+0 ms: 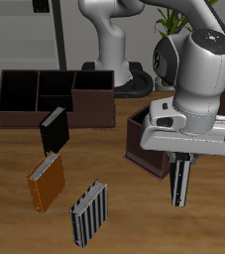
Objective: Place the left striped book into the back desk caddy's left compartment
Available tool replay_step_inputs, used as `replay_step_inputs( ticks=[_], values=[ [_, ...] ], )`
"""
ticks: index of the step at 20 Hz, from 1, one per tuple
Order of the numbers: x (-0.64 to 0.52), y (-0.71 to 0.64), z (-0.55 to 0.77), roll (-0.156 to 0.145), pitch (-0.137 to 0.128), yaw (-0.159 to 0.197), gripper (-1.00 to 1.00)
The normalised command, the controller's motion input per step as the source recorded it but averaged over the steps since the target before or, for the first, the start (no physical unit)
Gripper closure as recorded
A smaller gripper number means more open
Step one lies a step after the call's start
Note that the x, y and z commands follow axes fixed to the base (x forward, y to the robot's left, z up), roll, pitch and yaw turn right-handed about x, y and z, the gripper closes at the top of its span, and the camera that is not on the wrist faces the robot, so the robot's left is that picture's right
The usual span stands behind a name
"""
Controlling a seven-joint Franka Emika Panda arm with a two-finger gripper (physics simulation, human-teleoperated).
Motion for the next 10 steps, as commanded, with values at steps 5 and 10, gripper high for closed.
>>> replay_step_inputs(
  ticks=[5,10],
  values=[
    [-0.34,-0.36,0.54,0.009,-0.051,0.016,1.00],
    [-0.41,-0.34,0.53,0.007,-0.028,0.013,1.00]
  ],
)
